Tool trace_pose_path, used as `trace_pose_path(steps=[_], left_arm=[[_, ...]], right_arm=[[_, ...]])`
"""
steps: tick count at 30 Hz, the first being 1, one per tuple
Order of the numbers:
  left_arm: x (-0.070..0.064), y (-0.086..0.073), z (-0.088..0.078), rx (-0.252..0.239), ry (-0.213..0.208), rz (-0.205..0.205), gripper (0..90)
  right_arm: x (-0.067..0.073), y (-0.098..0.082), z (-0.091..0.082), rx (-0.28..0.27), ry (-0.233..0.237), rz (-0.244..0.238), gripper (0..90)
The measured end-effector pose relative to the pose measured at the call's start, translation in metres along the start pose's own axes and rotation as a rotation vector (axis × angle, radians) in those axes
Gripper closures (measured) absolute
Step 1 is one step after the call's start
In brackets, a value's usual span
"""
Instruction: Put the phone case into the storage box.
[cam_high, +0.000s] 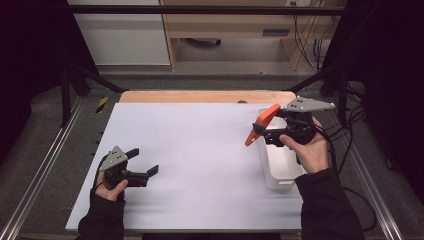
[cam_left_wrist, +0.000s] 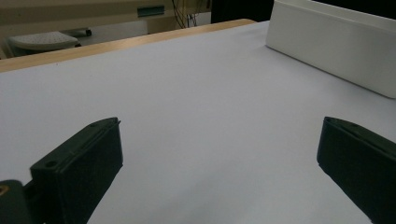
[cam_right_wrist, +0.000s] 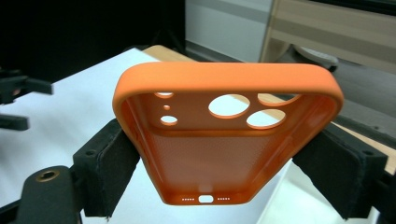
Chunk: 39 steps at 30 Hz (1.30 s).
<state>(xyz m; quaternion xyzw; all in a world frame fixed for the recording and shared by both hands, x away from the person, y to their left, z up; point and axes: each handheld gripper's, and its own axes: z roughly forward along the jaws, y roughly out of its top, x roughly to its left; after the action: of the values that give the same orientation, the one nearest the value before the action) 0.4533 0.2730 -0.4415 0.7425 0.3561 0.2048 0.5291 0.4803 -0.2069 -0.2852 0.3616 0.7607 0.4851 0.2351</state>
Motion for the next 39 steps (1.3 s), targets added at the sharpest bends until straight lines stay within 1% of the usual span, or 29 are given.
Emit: trace_pose_path(steps=[4,6,10,16,22,27,28,34,39], left_arm=[[0.003,-0.002,-0.002,0.003,0.006,-0.004,0.0],[0.004,-0.002,-0.003,0.001,0.007,-0.006,0.0],[0.005,-0.003,-0.004,0.0,0.008,-0.008,0.0],[0.006,-0.003,-0.003,0.001,0.009,-0.007,0.0],[0.007,-0.004,-0.002,0.004,0.013,-0.008,0.0],[0.007,-0.005,-0.001,0.012,0.008,-0.003,0.0],[0.007,-0.005,-0.001,0.013,0.006,-0.002,0.0],[0.007,-0.005,0.001,0.017,0.003,-0.001,0.0],[0.007,-0.005,0.001,0.018,0.002,0.002,0.0]], right_arm=[[-0.006,0.002,0.001,0.002,-0.036,0.02,16.1],[-0.01,0.003,0.001,0.002,-0.063,0.029,16.0],[-0.017,0.005,0.003,0.002,-0.109,0.046,16.0],[-0.026,0.008,0.008,0.006,-0.164,0.066,16.0],[-0.034,0.011,0.015,0.01,-0.215,0.086,15.9],[-0.039,0.012,0.02,0.002,-0.249,0.104,15.9],[-0.04,0.012,0.022,0.003,-0.262,0.108,15.9],[-0.048,0.015,0.032,0.02,-0.327,0.124,15.8],[-0.055,0.015,0.039,0.034,-0.364,0.138,15.8]])
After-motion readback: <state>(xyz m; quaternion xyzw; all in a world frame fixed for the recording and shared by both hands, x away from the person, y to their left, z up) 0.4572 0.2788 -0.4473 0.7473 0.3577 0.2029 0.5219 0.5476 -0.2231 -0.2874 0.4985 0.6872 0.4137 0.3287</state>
